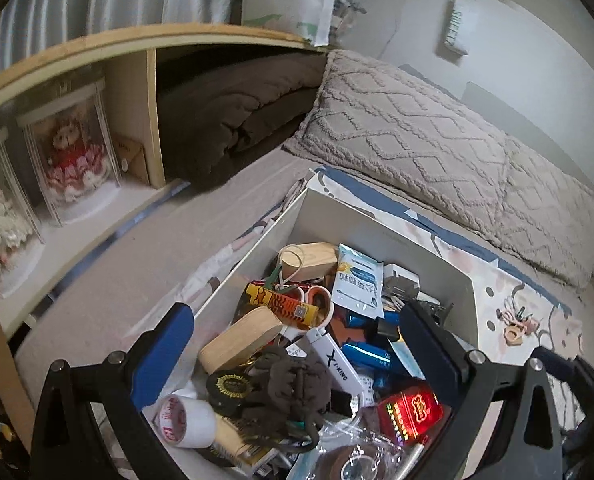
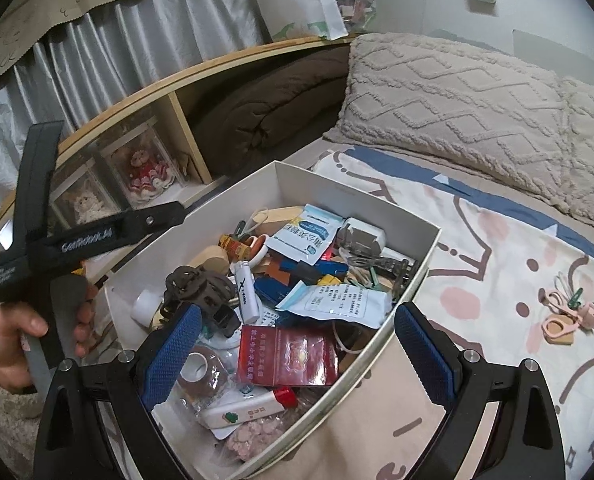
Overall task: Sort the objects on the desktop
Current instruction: 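Lift both tools out of the white box and back away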
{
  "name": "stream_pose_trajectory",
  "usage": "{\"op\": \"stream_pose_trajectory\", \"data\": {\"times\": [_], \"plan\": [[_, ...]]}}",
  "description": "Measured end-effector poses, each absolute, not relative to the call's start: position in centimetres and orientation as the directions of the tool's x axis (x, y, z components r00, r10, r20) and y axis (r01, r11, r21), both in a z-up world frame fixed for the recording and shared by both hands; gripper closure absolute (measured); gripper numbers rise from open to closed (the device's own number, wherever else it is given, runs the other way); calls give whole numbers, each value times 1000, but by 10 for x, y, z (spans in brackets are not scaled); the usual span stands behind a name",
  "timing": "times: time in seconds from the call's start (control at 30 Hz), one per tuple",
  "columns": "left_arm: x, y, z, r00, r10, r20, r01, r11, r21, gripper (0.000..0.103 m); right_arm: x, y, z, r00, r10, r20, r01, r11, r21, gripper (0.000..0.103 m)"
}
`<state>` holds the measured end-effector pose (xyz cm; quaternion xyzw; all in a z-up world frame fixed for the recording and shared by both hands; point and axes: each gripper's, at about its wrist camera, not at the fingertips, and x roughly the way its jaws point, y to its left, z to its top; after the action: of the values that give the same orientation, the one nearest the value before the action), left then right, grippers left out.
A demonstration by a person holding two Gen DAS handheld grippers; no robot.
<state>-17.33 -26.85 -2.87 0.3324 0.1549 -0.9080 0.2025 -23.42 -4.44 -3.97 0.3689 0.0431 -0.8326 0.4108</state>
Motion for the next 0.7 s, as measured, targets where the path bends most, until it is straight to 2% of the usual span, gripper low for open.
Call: {"op": "stream_pose_trajectory", "data": {"times": [0.1, 0.17, 0.7], "plan": [[-166, -261, -23, -709, -280, -647, 460, -880, -123, 0, -230, -41, -36, -408, -643, -648, 713, -668, 214, 6], [-160, -254, -19, -720, -287, -632, 448, -888, -107, 0, -226, -38, -33, -428, -637, -641, 710, -676, 198, 0], [-116, -213, 1, -764, -295, -574, 393, -918, -52, 0, -196, -10, -8, -506, -636, -582, 690, -703, 169, 0]]}}
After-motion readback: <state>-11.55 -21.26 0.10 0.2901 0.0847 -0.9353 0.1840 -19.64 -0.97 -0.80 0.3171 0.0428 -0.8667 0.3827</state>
